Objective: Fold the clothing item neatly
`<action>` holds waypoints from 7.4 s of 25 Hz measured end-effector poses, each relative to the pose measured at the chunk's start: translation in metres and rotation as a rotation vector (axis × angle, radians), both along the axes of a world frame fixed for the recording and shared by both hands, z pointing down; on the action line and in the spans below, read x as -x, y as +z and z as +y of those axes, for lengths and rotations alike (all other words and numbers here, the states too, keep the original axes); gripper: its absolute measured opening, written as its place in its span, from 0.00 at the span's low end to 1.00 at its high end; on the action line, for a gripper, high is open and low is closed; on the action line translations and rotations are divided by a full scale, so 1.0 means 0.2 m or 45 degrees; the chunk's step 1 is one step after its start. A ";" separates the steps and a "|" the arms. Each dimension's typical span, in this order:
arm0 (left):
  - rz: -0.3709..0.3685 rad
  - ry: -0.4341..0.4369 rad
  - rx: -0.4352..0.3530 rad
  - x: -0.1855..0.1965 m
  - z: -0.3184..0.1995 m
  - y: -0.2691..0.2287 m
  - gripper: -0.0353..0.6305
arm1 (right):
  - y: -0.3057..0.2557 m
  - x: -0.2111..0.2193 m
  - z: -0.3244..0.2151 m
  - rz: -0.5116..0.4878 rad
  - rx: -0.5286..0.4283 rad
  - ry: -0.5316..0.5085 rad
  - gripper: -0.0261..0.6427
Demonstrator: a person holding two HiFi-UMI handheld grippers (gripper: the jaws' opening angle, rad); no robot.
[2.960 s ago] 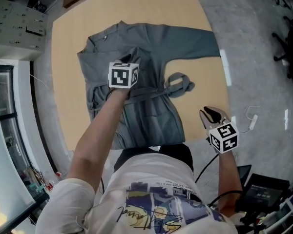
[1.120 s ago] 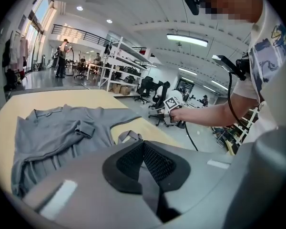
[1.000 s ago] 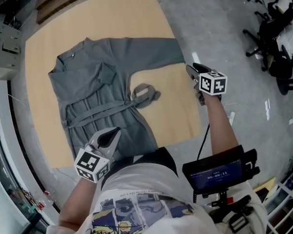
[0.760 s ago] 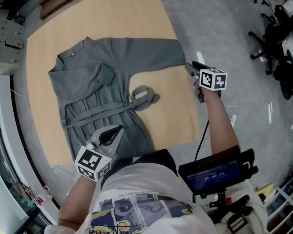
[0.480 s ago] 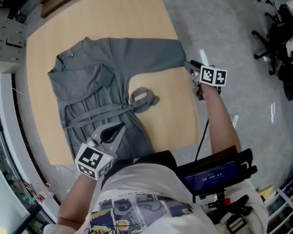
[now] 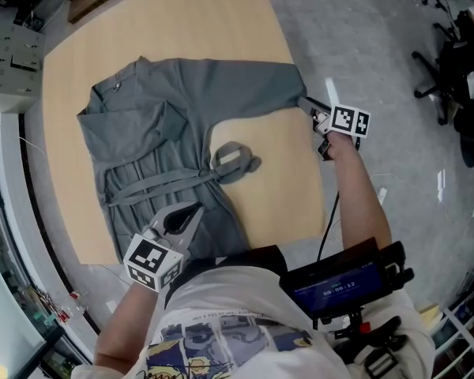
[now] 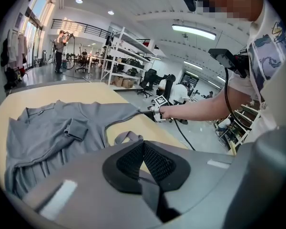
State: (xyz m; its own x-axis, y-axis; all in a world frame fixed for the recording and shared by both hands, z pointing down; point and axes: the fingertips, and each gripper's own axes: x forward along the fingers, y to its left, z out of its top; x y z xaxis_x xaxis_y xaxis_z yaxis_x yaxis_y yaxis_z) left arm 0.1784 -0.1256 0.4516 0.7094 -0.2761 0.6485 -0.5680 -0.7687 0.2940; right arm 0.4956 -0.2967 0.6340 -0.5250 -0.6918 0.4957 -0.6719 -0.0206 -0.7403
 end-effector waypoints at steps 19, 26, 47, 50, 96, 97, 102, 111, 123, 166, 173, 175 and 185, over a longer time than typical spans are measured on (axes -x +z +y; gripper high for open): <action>0.058 -0.166 -0.009 0.26 0.02 0.02 0.06 | -0.19 0.00 -0.03 0.382 -0.086 -0.049 0.08; 0.079 -0.205 -0.032 0.41 0.03 -0.01 0.06 | -0.34 0.11 -0.06 0.399 -0.136 -0.052 0.08; 0.167 -0.326 -0.092 0.96 0.19 -0.08 0.06 | -0.68 0.96 -0.22 0.378 -0.262 -0.254 0.08; 0.169 -0.352 -0.095 1.06 0.20 -0.08 0.06 | -0.68 1.12 -0.24 0.380 -0.269 -0.300 0.08; 0.194 -0.483 -0.107 2.02 0.44 -0.01 0.06 | -0.41 2.73 -0.11 0.695 -0.251 -0.880 0.18; 0.194 -0.471 -0.111 2.02 0.44 -0.01 0.06 | -0.41 2.72 -0.08 0.688 -0.249 -0.879 0.18; 0.205 -0.393 -0.121 1.97 0.46 -0.02 0.06 | -0.48 2.63 0.04 0.692 -0.254 -0.835 0.18; 0.218 -0.209 -0.111 1.78 0.56 0.04 0.06 | -0.58 2.39 0.49 0.703 -0.248 -0.771 0.18; 0.163 -0.197 -0.125 1.58 0.87 0.12 0.06 | -0.55 2.19 1.26 0.676 -0.296 -0.814 0.18; -0.170 -0.541 0.085 2.03 0.97 1.67 0.69 | 0.85 1.44 1.94 0.700 -0.230 -0.775 0.57; -0.119 -0.383 0.083 1.90 0.85 1.74 0.71 | 0.91 1.52 1.84 0.632 -0.269 -0.856 0.57; -0.108 -0.358 0.077 1.87 0.82 1.74 0.71 | 0.91 1.52 1.81 0.646 -0.278 -0.845 0.57; -0.030 -0.284 0.054 1.77 0.81 1.67 0.59 | 0.89 1.57 1.83 0.562 -0.298 -0.940 0.52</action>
